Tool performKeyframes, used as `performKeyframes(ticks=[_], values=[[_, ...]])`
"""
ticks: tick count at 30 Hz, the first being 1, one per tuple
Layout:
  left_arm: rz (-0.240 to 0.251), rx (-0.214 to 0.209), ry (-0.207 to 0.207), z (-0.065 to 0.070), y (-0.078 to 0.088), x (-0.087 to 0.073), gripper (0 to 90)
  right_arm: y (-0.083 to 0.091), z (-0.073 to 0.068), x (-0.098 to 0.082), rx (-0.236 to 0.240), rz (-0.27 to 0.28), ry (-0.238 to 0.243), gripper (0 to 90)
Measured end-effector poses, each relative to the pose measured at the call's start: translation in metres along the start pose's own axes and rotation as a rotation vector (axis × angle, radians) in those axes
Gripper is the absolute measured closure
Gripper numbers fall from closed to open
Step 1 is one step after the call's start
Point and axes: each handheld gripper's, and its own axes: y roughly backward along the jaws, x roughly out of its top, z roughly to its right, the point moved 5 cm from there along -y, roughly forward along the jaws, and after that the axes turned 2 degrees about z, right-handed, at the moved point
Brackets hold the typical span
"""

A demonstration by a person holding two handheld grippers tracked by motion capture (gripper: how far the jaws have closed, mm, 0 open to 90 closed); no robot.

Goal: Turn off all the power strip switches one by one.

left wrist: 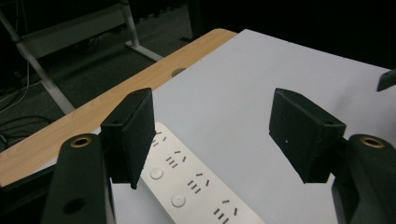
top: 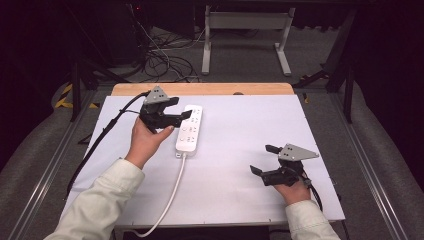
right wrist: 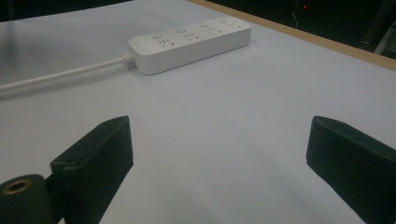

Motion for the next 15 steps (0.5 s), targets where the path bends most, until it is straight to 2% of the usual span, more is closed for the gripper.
performKeyframes(ticks=[4, 6, 9, 13, 14, 15], values=[[0.028, -0.031, 0.018, 0.006, 0.019, -0.004, 29.0, 0.0, 0.0, 0.001, 0.0, 0.001, -0.003, 8.0], [0.036, -0.039, 0.007, 0.01, 0.029, -0.008, 27.6, 0.0, 0.0, 0.001, -0.003, 0.003, -0.002, 8.0], [0.032, -0.029, -0.033, 0.017, 0.042, -0.013, 25.5, 0.001, 0.0, 0.001, -0.005, 0.002, -0.001, 8.0], [0.04, -0.05, -0.033, 0.024, 0.058, -0.026, 24.8, 0.001, -0.001, 0.001, -0.01, 0.0, 0.0, 8.0], [0.044, -0.05, -0.022, 0.025, 0.061, -0.031, 24.8, 0.001, -0.001, 0.001, -0.01, 0.0, 0.001, 8.0], [0.037, -0.045, -0.031, 0.025, 0.064, -0.036, 24.6, 0.002, -0.001, 0.001, -0.01, 0.001, 0.001, 8.0]])
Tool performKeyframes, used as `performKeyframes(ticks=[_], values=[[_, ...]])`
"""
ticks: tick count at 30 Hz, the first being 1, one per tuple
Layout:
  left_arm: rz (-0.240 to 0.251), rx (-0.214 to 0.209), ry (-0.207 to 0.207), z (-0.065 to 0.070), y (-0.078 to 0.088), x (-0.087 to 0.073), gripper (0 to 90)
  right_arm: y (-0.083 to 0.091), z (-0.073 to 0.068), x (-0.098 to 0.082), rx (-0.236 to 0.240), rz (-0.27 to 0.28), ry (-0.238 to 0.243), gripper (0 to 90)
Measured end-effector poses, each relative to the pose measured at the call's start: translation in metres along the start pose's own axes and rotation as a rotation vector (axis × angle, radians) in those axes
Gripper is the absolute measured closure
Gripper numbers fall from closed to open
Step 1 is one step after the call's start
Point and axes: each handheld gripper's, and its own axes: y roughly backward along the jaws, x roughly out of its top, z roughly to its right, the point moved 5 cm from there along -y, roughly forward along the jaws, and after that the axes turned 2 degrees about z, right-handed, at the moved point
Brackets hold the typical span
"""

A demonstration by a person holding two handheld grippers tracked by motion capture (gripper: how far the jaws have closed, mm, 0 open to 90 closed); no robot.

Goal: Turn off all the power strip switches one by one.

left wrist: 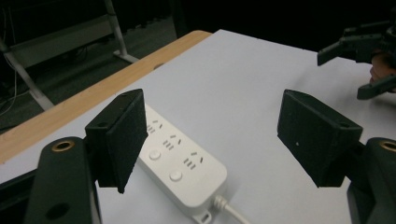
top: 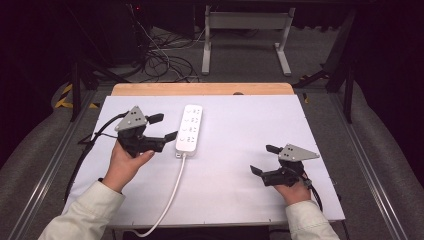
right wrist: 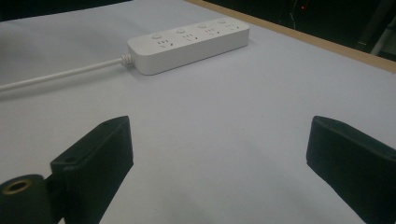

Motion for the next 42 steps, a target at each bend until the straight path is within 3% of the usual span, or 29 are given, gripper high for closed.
performKeyframes(ticks=[3, 11, 14, 20, 24, 26, 30, 42], values=[[0.005, 0.016, -0.005, 0.002, 0.01, -0.014, 24.4, 0.001, 0.0, 0.0, -0.002, 0.0, 0.001, 8.0], [-0.009, 0.032, 0.032, 0.001, 0.03, -0.052, 22.8, 0.0, 0.0, 0.0, 0.0, 0.0, 0.0, 8.0], [-0.016, 0.047, 0.02, 0.0, 0.035, -0.065, 22.8, 0.001, -0.001, 0.0, -0.002, 0.001, 0.001, 8.0], [-0.005, 0.052, 0.034, -0.001, 0.045, -0.088, 21.9, 0.002, -0.001, 0.0, -0.001, 0.003, 0.0, 7.9], [-0.029, 0.062, 0.018, 0.0, 0.047, -0.104, 21.8, 0.002, 0.0, 0.0, -0.003, 0.004, 0.001, 7.9], [-0.036, 0.056, 0.031, 0.0, 0.047, -0.11, 21.9, 0.002, 0.0, 0.0, -0.003, 0.004, 0.002, 7.9], [-0.025, 0.04, 0.071, -0.004, 0.046, -0.116, 22.5, 0.002, 0.0, 0.0, -0.003, 0.003, 0.002, 7.8], [-0.037, 0.069, 0.037, -0.005, 0.046, -0.115, 21.1, 0.004, 0.0, 0.0, -0.007, 0.001, 0.006, 7.2]])
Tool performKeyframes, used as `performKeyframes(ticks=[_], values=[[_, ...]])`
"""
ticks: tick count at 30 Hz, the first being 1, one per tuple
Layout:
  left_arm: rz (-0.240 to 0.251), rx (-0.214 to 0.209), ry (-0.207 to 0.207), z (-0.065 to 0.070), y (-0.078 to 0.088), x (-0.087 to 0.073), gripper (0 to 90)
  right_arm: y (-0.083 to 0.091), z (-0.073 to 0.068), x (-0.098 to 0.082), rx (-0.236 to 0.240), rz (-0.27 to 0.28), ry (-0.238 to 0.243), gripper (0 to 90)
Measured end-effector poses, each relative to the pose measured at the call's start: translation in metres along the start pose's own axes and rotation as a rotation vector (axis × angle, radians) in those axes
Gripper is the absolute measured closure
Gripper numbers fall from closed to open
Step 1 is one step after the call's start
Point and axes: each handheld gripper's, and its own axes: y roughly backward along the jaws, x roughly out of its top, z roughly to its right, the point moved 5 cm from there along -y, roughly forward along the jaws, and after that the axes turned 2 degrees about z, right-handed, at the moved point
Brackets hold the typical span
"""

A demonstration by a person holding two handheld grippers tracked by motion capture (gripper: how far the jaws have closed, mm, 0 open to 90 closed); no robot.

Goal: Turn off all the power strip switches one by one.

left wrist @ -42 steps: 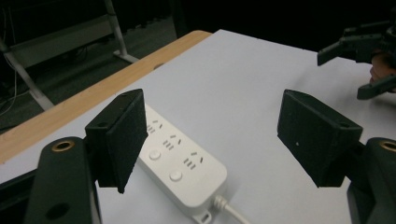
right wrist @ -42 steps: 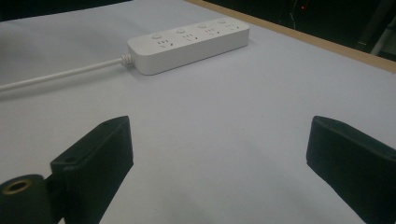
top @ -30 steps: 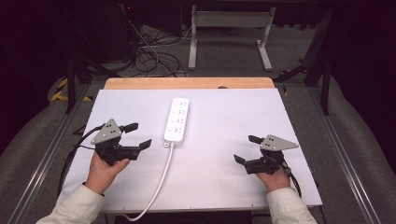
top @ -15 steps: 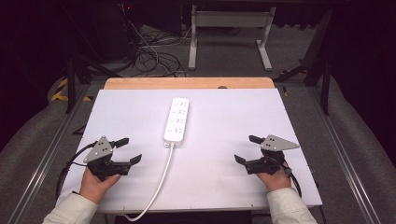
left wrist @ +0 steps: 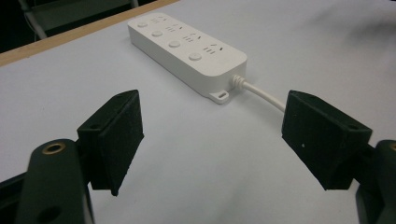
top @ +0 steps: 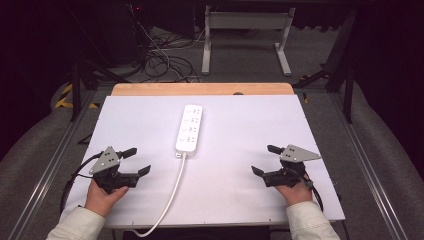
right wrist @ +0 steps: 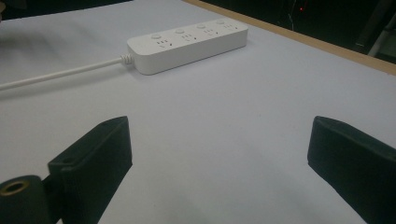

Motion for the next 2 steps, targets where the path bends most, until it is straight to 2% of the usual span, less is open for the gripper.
performKeyframes(ticks=[2], values=[[0.004, 0.0, 0.002, 0.0003, 0.0003, 0.0004, 20.6, -0.0001, -0.0001, 0.0, 0.0, 0.0, 0.0, 7.1]])
